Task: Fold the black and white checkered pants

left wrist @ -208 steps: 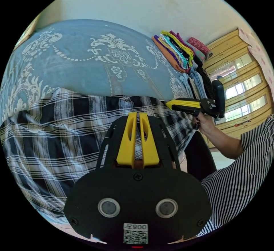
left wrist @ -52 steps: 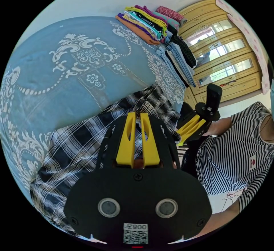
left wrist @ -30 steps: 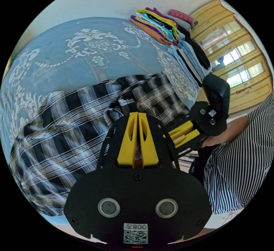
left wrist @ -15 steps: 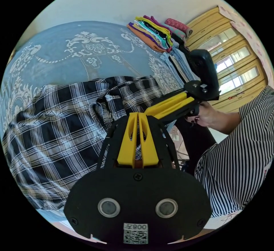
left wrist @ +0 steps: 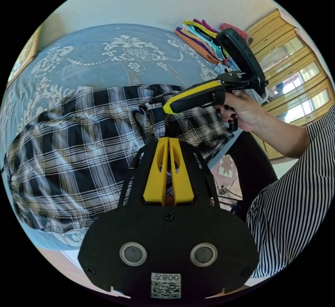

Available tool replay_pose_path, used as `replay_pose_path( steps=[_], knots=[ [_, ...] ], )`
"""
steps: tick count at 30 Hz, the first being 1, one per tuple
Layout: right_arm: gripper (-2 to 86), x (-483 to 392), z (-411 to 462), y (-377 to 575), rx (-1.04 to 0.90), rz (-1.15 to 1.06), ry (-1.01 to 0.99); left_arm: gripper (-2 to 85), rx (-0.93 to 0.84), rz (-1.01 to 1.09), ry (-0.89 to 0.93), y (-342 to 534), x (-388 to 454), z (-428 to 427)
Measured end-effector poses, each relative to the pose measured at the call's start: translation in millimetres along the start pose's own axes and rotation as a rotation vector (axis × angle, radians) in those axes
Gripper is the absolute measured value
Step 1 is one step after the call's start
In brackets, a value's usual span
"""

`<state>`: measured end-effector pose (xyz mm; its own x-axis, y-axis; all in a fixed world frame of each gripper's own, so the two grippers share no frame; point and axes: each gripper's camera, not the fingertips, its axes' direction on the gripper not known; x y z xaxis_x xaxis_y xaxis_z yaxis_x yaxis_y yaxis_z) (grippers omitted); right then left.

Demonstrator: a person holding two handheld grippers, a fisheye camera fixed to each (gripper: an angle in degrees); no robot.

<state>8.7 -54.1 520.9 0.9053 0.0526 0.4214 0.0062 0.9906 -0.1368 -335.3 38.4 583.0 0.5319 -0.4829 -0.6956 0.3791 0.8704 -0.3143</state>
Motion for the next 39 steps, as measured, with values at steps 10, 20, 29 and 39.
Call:
replay_pose_path(
  steps=[10, 20, 29, 39],
  knots=[
    [0.2, -9, 7, -31, -0.008, -0.073, -0.071, 0.1, 0.011, 0.010, 0.010, 19, 16, -5],
    [0.1, 2, -37, -1, 0.045, -0.089, -0.081, 0.1, 0.053, -0.147, 0.045, 47, -2, 4],
    [0.1, 17, 2, -14, -0.049, -0.061, -0.082, 0.2, 0.060, -0.159, 0.063, 57, 3, 17],
    [0.1, 53, -96, 37, 0.022, -0.016, -0.125, 0.2, 0.094, -0.101, 0.081, 63, 43, 28]
  ],
)
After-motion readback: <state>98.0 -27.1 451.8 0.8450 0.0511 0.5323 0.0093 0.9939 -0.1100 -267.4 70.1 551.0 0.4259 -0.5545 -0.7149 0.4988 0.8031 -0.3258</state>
